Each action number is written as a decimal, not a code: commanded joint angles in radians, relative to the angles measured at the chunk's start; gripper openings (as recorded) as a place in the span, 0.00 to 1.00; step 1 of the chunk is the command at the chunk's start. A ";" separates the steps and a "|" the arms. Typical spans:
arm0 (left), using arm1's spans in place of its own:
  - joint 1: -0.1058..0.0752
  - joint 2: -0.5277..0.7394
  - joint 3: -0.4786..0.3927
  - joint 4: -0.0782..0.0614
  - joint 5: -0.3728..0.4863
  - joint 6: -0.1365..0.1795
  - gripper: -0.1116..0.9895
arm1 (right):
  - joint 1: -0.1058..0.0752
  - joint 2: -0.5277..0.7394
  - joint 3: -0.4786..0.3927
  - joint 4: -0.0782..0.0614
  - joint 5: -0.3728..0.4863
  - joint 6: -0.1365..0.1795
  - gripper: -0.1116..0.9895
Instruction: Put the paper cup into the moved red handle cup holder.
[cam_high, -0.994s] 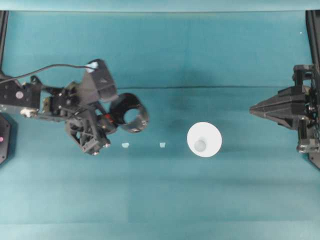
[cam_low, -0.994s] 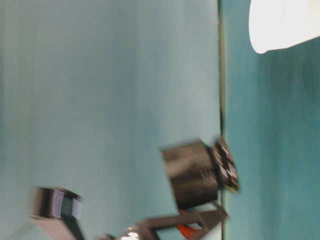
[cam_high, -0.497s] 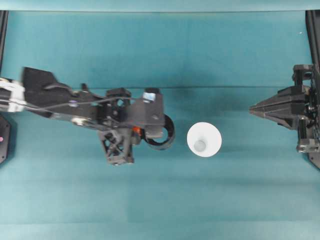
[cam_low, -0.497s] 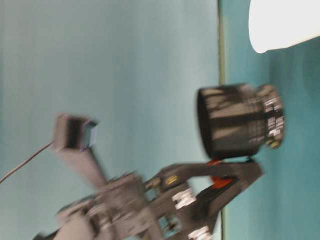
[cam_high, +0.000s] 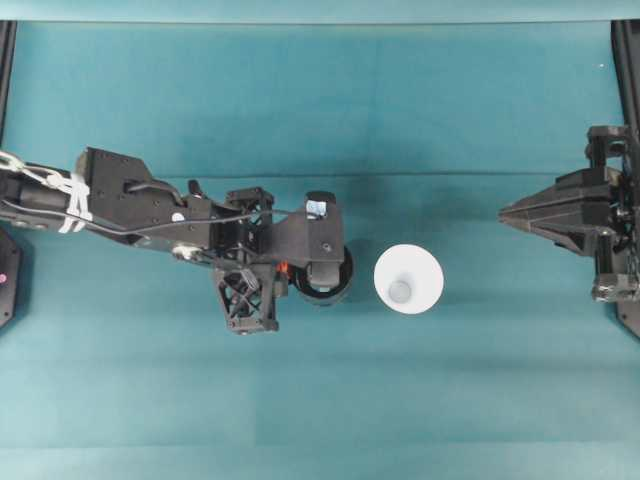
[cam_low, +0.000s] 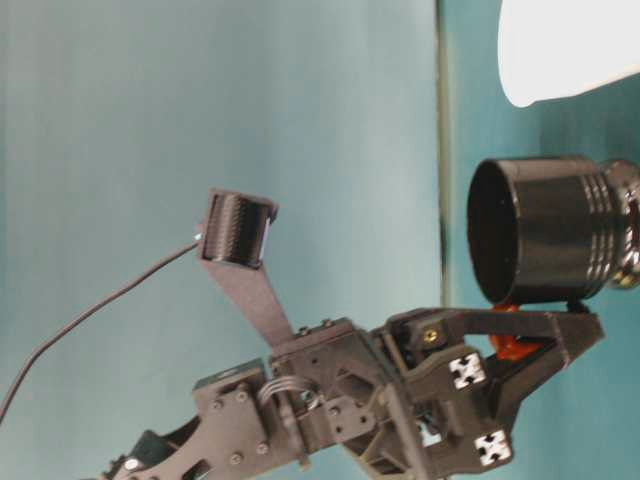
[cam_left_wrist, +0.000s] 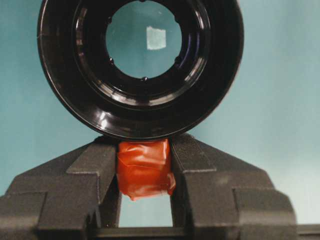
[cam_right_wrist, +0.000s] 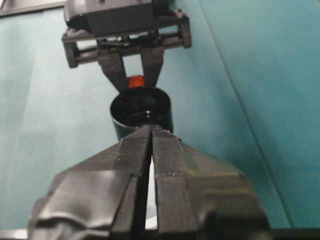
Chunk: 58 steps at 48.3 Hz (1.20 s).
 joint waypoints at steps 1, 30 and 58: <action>-0.002 0.005 -0.017 0.002 -0.009 0.002 0.35 | -0.005 0.008 -0.018 0.002 -0.006 0.008 0.03; -0.008 0.043 -0.035 0.002 -0.064 0.002 0.35 | -0.008 0.008 -0.018 0.003 -0.006 0.008 0.03; 0.021 0.043 -0.035 0.002 -0.005 -0.002 0.36 | -0.008 0.008 -0.015 0.003 -0.005 0.006 0.03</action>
